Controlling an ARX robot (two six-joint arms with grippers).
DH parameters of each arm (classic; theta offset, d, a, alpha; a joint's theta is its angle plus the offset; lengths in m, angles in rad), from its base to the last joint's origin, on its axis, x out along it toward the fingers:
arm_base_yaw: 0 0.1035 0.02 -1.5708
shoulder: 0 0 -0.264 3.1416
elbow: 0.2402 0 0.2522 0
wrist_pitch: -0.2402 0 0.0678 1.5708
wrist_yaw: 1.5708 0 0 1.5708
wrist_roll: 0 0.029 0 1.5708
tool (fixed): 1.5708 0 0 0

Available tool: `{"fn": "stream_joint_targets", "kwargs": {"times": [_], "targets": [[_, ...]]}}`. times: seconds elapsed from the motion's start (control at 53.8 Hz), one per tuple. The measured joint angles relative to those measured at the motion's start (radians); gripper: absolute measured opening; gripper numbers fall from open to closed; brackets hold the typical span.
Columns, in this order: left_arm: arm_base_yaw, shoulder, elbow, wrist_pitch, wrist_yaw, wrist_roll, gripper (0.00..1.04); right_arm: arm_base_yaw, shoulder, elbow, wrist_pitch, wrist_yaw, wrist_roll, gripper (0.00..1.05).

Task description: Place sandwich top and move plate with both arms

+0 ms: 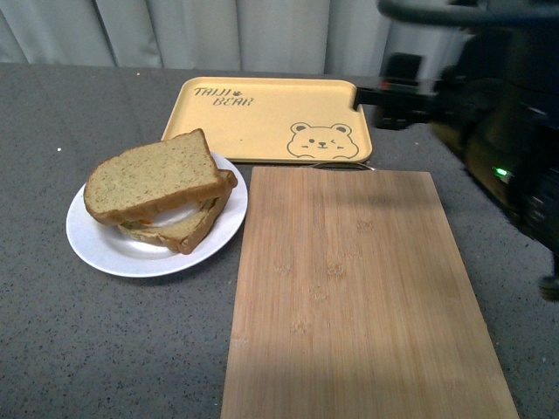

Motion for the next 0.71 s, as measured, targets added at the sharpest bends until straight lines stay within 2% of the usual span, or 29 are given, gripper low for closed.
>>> {"fn": "stream_joint_targets", "kwargs": {"times": [0.056,0.186,0.26,0.428,0.707], "targets": [[0.000,0.000,0.000,0.000,0.000,0.000,0.98,-0.031,-0.080,-0.092,0.087,-0.002,-0.060,0.40],[0.000,0.000,0.000,0.000,0.000,0.000,0.98,-0.082,-0.227,-0.229,0.116,-0.045,-0.109,0.20],[0.000,0.000,0.000,0.000,0.000,0.000,0.98,-0.121,-0.315,-0.346,0.110,-0.082,-0.126,0.00],[0.000,0.000,0.000,0.000,0.000,0.000,0.98,-0.177,-0.512,-0.489,0.059,-0.146,-0.131,0.01],[0.000,0.000,0.000,0.000,0.000,0.000,0.98,-0.239,-0.779,-0.615,-0.088,-0.202,-0.131,0.01]]}}
